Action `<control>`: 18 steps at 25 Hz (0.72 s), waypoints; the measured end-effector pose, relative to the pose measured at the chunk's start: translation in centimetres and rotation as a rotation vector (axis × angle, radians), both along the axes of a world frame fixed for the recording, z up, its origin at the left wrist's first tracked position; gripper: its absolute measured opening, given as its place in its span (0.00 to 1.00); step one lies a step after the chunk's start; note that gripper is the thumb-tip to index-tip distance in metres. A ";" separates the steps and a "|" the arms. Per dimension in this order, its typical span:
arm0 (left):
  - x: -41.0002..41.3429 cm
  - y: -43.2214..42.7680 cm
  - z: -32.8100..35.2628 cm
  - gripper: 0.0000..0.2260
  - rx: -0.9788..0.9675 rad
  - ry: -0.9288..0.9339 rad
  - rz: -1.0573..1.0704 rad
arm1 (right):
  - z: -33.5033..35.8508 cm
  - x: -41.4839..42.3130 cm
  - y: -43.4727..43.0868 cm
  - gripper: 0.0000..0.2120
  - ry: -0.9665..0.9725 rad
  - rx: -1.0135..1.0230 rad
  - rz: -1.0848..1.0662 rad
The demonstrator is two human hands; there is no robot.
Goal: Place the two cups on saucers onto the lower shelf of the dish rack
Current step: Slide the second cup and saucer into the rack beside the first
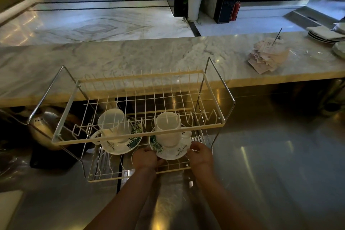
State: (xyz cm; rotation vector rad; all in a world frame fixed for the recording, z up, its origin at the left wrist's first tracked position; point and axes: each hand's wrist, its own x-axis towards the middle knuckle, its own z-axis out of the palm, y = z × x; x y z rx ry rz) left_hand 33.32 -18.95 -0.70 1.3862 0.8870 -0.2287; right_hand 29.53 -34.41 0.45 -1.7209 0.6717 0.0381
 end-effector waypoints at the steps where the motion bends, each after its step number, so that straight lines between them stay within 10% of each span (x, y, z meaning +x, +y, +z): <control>1: 0.3 0.0 0.0 0.07 -0.008 -0.006 -0.011 | 0.1 0.3 0.0 0.13 0.009 -0.020 -0.011; 18: 0.7 -0.7 -0.4 0.13 -0.002 -0.077 -0.015 | 0.7 1.6 -0.3 0.15 -0.041 -0.246 0.105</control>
